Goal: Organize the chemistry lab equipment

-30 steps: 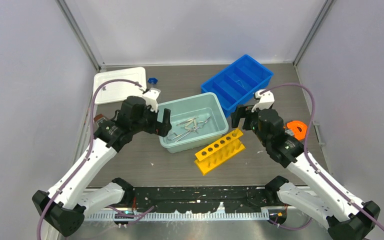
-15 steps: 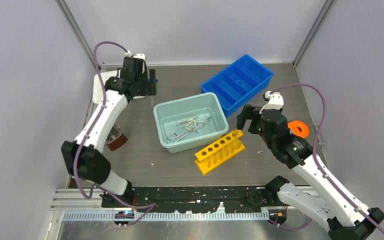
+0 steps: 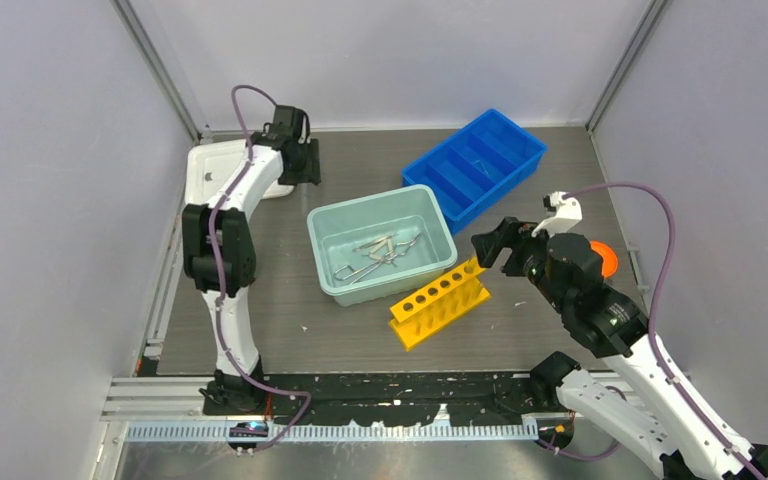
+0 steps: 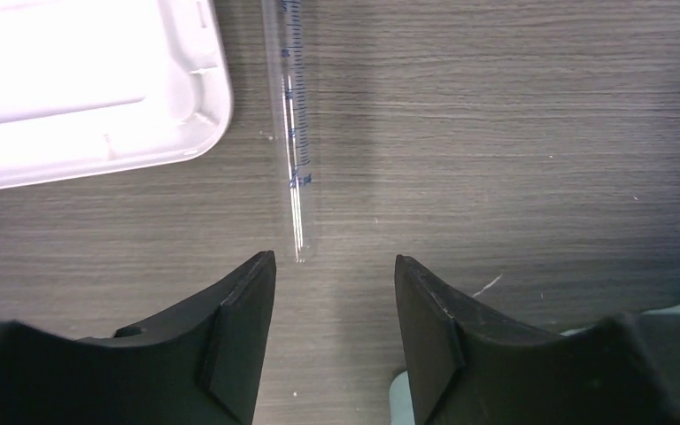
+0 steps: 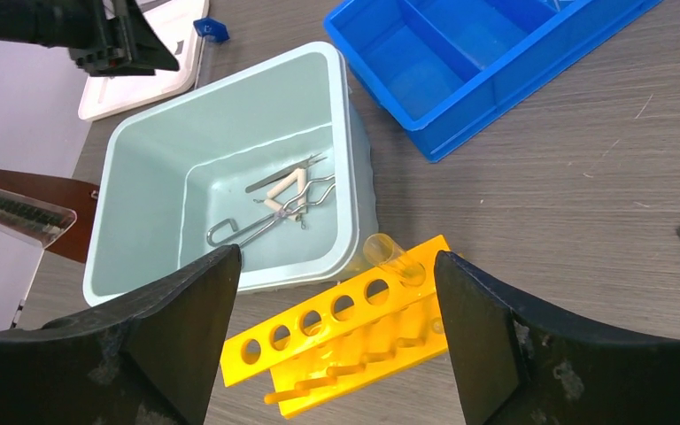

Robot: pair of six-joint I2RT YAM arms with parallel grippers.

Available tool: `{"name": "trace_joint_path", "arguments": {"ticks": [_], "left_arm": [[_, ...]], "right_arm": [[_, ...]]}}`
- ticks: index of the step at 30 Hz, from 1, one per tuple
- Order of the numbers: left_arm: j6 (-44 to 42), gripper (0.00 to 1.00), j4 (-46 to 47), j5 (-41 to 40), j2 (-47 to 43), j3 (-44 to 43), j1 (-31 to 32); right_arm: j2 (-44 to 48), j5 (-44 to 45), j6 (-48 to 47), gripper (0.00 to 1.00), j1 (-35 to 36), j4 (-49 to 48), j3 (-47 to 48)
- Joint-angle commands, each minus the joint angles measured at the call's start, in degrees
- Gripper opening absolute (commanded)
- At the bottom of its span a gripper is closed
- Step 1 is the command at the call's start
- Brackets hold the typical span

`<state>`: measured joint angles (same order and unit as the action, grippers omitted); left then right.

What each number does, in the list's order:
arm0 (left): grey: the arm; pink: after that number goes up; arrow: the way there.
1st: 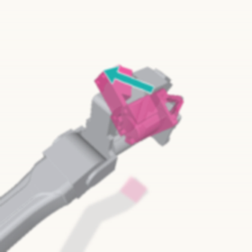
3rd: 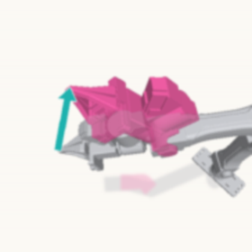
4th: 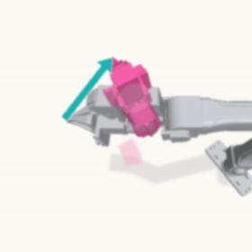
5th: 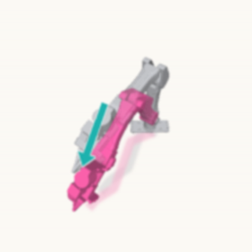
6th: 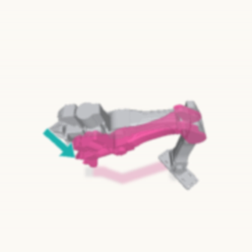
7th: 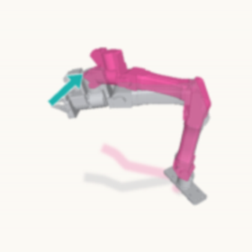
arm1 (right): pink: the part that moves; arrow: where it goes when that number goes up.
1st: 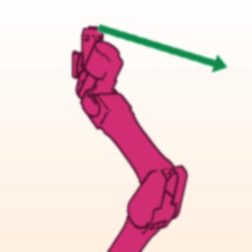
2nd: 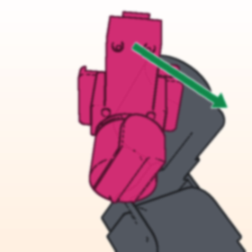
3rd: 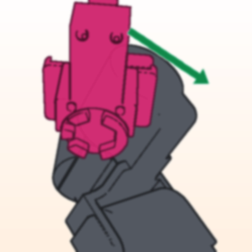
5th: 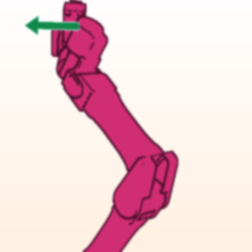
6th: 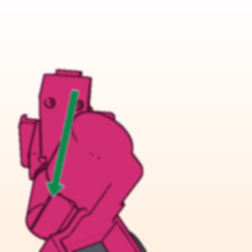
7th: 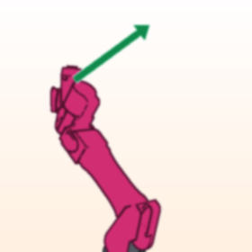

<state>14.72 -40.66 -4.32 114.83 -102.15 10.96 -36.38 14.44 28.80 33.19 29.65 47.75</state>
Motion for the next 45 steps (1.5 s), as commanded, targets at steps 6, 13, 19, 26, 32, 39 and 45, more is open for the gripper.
{"name": "trace_joint_path", "arguments": {"ticks": [6,13,19,26,32,39,45], "left_arm": [[-1.53,0.50,3.84,-0.74,7.24,-6.00,-0.41],[-3.73,0.48,2.43,-3.14,13.66,-11.35,-0.48],[-3.76,0.48,2.21,-2.67,16.65,-13.12,-1.00],[-3.91,0.45,3.03,-1.47,18.34,-12.22,-1.38],[-3.91,0.40,3.41,0.32,19.18,-11.52,-1.37],[-5.03,0.25,3.21,0.49,18.01,-11.33,-1.38],[-4.49,0.18,3.62,1.71,13.95,-10.51,-1.30]], "right_arm": [[1.09,-0.60,0.57,0.86,-0.23,1.92,1.52],[2.85,0.96,0.22,0.86,-0.23,4.07,1.13],[2.89,3.20,-1.17,0.86,-0.23,4.60,1.03],[2.38,3.56,-1.58,0.86,-0.23,4.51,0.73],[1.60,3.84,-2.04,0.87,-0.23,3.67,0.55],[1.03,3.59,-2.32,0.87,-0.23,2.96,0.28],[0.86,3.39,-2.17,0.87,-0.23,1.41,-0.19]]}}
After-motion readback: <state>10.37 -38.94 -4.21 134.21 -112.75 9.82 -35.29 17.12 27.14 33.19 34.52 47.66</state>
